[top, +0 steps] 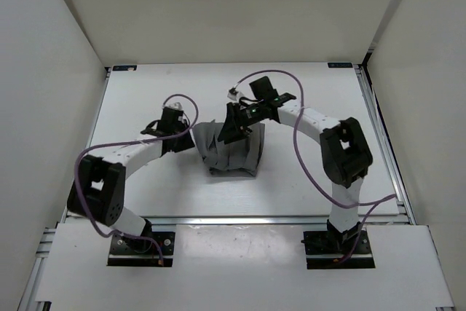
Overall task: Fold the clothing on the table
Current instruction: Fold the skirt
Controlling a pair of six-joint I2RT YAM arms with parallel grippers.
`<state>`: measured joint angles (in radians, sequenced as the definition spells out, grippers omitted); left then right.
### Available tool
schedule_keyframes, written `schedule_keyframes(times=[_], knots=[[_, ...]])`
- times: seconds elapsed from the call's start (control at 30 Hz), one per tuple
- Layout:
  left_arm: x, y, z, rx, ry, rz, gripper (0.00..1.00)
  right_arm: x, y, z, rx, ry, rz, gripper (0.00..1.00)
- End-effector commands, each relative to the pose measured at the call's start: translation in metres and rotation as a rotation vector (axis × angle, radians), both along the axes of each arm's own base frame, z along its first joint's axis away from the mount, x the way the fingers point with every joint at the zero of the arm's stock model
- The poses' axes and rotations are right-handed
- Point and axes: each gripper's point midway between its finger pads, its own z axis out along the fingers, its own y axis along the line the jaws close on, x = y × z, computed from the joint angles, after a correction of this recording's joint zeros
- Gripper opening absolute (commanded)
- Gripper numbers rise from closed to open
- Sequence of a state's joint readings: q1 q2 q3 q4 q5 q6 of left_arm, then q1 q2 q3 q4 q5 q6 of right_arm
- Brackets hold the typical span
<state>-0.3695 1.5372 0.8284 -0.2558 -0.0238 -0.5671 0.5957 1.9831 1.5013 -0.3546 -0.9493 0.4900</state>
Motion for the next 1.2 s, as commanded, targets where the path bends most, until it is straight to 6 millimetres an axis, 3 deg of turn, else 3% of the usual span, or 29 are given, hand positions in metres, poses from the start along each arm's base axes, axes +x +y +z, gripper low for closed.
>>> schedule_keyframes(times=[0.0, 0.03, 0.1, 0.13, 0.23, 0.3, 0.43, 0.5, 0.63, 0.83, 0.9, 1.0, 1.07, 1.17], knots=[[0.02, 0.041, 0.067, 0.074, -0.151, 0.075, 0.39, 0.016, -0.03, 0.073, 0.111, -0.206, -0.08, 0.59], [0.023, 0.044, 0.086, 0.052, -0.191, 0.084, 0.38, 0.027, -0.039, 0.075, 0.088, -0.228, -0.136, 0.58], [0.019, 0.035, 0.11, 0.003, -0.221, 0.049, 0.36, 0.028, -0.057, 0.069, 0.043, -0.234, -0.192, 0.47], [0.018, 0.022, 0.131, -0.055, -0.261, 0.017, 0.36, 0.03, -0.061, 0.064, 0.024, -0.219, -0.213, 0.42], [0.007, -0.024, 0.177, -0.288, -0.336, -0.093, 0.3, 0.028, -0.07, 0.036, -0.016, -0.154, -0.242, 0.12], [-0.004, -0.046, 0.189, -0.418, -0.344, -0.127, 0.28, 0.028, -0.07, 0.014, -0.044, -0.118, -0.26, 0.06], [-0.021, -0.067, 0.153, -0.522, -0.27, -0.172, 0.25, 0.031, -0.066, -0.028, -0.109, -0.053, -0.27, 0.02], [-0.036, -0.069, 0.114, -0.534, -0.172, -0.172, 0.25, 0.033, -0.064, -0.041, -0.116, -0.013, -0.262, 0.02], [-0.061, -0.078, 0.068, -0.54, -0.072, -0.195, 0.24, 0.03, -0.082, -0.081, -0.235, 0.072, -0.321, 0.0], [-0.094, -0.074, 0.005, -0.402, 0.028, -0.21, 0.23, 0.03, -0.105, -0.104, -0.299, 0.115, -0.387, 0.0], [-0.101, -0.068, -0.014, -0.359, 0.052, -0.205, 0.23, 0.03, -0.104, -0.103, -0.268, 0.124, -0.388, 0.0], [-0.093, -0.054, -0.034, -0.287, 0.046, -0.163, 0.23, 0.032, -0.102, -0.087, -0.163, 0.11, -0.388, 0.0], [-0.084, -0.048, -0.037, -0.266, 0.031, -0.148, 0.24, 0.035, -0.1, -0.057, -0.072, 0.068, -0.4, 0.02], [-0.067, -0.05, -0.018, -0.303, 0.01, -0.144, 0.29, 0.041, -0.108, -0.011, 0.028, -0.03, -0.41, 0.1]])
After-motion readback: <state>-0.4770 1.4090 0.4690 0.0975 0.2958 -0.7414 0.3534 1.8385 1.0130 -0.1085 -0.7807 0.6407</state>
